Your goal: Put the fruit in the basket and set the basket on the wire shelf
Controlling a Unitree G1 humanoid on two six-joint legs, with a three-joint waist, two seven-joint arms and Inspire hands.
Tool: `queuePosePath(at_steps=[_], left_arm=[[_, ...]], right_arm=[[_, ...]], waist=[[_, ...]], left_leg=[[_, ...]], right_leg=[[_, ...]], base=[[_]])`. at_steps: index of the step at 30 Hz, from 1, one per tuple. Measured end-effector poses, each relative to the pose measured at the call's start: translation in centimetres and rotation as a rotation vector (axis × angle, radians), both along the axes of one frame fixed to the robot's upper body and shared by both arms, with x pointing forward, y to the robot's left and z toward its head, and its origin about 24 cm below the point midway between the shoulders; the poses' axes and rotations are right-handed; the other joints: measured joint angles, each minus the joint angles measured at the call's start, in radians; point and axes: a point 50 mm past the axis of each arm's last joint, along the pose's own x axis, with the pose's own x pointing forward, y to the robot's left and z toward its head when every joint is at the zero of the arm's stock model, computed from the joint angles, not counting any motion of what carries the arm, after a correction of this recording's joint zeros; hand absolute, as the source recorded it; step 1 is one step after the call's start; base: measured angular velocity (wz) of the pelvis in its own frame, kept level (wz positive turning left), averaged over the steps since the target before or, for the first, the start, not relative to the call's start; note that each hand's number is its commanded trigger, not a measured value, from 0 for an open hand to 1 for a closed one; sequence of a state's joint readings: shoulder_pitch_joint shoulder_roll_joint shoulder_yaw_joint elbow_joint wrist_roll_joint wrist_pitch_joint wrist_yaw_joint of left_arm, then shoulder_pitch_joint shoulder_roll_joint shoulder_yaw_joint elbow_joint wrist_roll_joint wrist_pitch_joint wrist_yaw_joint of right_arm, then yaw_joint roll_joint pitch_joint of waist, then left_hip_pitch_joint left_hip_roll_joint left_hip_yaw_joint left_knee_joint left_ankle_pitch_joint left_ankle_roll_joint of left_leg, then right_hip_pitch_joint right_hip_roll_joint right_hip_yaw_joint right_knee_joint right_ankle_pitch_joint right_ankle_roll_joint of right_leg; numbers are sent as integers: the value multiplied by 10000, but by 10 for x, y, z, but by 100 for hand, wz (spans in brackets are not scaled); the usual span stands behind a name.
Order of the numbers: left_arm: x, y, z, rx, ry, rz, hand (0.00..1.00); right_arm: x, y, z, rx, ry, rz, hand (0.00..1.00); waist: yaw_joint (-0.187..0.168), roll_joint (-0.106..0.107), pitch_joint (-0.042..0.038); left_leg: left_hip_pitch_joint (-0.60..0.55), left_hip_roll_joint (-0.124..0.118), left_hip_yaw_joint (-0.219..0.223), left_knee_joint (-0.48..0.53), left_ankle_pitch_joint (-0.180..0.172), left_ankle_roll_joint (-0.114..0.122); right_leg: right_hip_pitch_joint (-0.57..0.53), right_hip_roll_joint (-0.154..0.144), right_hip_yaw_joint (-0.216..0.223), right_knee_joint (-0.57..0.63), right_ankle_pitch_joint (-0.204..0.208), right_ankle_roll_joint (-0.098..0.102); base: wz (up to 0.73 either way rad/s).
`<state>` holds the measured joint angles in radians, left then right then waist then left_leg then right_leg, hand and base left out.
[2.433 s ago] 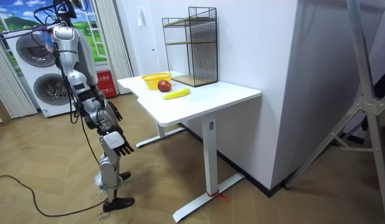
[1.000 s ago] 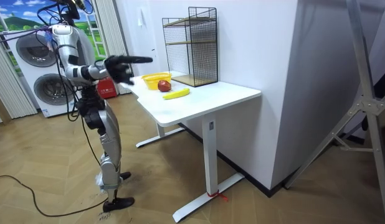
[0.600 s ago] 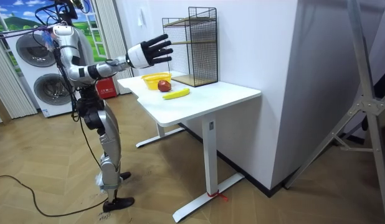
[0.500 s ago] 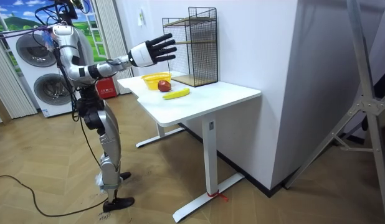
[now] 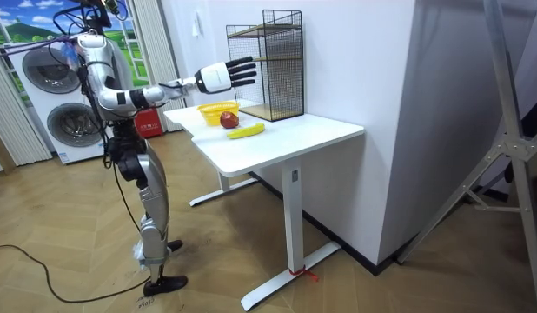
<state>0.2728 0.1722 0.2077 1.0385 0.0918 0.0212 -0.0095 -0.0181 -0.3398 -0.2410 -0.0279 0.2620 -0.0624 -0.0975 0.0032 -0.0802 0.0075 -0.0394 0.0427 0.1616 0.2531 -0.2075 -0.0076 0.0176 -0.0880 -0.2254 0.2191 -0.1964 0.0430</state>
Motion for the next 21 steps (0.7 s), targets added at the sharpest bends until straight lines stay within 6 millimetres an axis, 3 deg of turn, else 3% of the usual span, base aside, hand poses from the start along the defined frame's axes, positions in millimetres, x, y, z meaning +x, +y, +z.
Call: queuePosePath(at_steps=[6,21], left_arm=[[0,-1,0,-58,45,-126,0],[-7,-3,-2,-64,456,-377,0]], right_arm=[[3,7,-8,-84,571,728,0],[5,11,-20,-1154,1550,1255,0]], waist=[[145,117,-63],[333,61,-24]], left_leg=[[0,4,-27,-8,0,-1],[-79,1,-237,42,-3,-3]], right_leg=[[35,2,-42,14,28,-9],[152,5,-261,17,30,-10]], base=[[2],[4]])
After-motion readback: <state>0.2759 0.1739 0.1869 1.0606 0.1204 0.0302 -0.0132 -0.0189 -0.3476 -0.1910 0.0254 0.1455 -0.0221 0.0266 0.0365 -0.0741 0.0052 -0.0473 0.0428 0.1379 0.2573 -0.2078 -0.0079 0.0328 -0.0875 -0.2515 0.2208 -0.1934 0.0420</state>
